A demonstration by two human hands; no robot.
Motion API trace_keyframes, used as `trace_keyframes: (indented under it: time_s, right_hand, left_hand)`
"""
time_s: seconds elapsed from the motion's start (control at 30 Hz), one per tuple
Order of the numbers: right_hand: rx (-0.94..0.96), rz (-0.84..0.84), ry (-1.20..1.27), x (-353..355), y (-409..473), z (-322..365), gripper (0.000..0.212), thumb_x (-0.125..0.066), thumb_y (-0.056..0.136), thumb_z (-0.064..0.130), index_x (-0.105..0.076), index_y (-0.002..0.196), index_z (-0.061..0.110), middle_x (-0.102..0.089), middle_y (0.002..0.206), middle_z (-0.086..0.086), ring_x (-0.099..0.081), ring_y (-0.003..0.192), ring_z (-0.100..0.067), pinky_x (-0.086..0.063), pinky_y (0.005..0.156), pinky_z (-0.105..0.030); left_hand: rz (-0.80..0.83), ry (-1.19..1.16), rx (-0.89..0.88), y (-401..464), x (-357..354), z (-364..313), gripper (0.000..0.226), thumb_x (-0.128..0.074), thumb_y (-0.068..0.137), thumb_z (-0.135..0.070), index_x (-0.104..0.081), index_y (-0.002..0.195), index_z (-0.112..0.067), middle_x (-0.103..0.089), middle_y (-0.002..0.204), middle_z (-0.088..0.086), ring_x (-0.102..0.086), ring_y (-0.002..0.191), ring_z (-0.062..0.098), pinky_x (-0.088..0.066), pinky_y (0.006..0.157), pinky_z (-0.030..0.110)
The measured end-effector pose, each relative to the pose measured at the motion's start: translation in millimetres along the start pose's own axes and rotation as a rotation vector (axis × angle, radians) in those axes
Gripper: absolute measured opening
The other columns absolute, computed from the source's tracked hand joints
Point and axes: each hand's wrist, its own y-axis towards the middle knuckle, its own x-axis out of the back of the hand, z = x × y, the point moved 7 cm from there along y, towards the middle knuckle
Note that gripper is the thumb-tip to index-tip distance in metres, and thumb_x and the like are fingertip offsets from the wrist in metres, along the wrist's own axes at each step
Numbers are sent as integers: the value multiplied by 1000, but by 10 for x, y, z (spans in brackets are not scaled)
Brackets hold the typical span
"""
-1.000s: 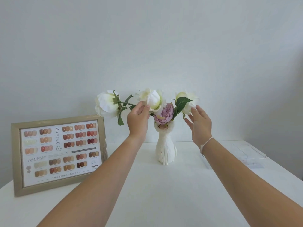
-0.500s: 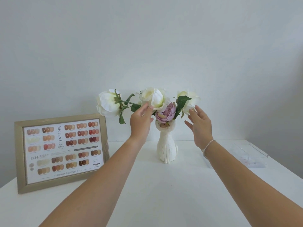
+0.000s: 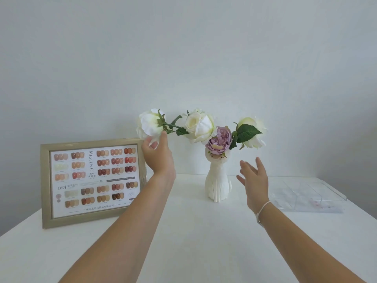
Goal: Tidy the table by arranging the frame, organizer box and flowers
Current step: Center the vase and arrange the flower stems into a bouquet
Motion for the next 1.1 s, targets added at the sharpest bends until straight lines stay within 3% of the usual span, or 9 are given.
trace_keyframes:
  time_s: [0.1, 0.23, 0.37, 0.5, 0.83, 1.0, 1.1]
  right_hand:
    - [-28, 38, -85, -33, -10, -155, 64, -60, 86, 28, -29, 142, 23, -47, 138, -6, -57, 87, -5, -43, 102, -41]
    - [-34, 141, -331, -101, -8, -388, 65, -62, 83, 35, -33, 141, 24, -43, 143, -5, -46, 124, -20, -36, 101, -33]
    - [-28, 227, -546, -196, 23, -605, 74, -66, 80, 37, -28, 143, 24, -37, 147, -3, -35, 135, -21, -30, 105, -33]
    - [45, 262, -680, -258, 45, -736, 69, -64, 83, 29, -30, 142, 20, -36, 148, 0, -33, 136, -18, -28, 106, -30]
    - [197, 191, -745, -185, 52, -865, 58, -54, 87, 17, -32, 140, 25, -35, 147, 5, -38, 131, -15, -31, 93, -22]
    - [207, 183, -739, -169, 62, -888, 57, -54, 88, 18, -32, 139, 27, -35, 146, 7, -39, 130, -13, -31, 92, -21]
    - [209, 181, -725, -164, 62, -893, 56, -54, 88, 18, -32, 139, 27, -35, 146, 8, -38, 130, -12, -31, 93, -21]
  left_hand:
    - [-37, 1, -15, 67, -6, -107, 68, -67, 80, -29, -31, 137, -22, -37, 138, 5, -49, 112, 17, -48, 95, 35]
    - [-23, -10, 18, 147, -41, -112, 77, -67, 80, -30, -23, 143, -22, -34, 145, 3, -45, 125, 22, -44, 102, 40]
    - [7, -35, 62, 179, -88, -80, 75, -67, 82, -28, -24, 143, -20, -38, 143, 5, -46, 124, 22, -43, 104, 41]
    - [18, -46, 46, 232, -114, -119, 62, -65, 83, -24, -35, 137, -20, -50, 131, 7, -54, 113, 22, -46, 101, 39]
    - [164, 78, -100, 361, -346, -248, 39, -59, 87, -22, -49, 125, -19, -59, 120, 3, -59, 109, 20, -48, 98, 40]
    - [259, 116, -127, 362, -472, -189, 33, -57, 89, -19, -53, 121, -14, -59, 107, 1, -61, 103, 18, -53, 76, 23]
    - [300, 167, -124, 337, -501, -82, 34, -57, 89, -19, -53, 123, -13, -59, 106, 2, -61, 97, 18, -52, 73, 20]
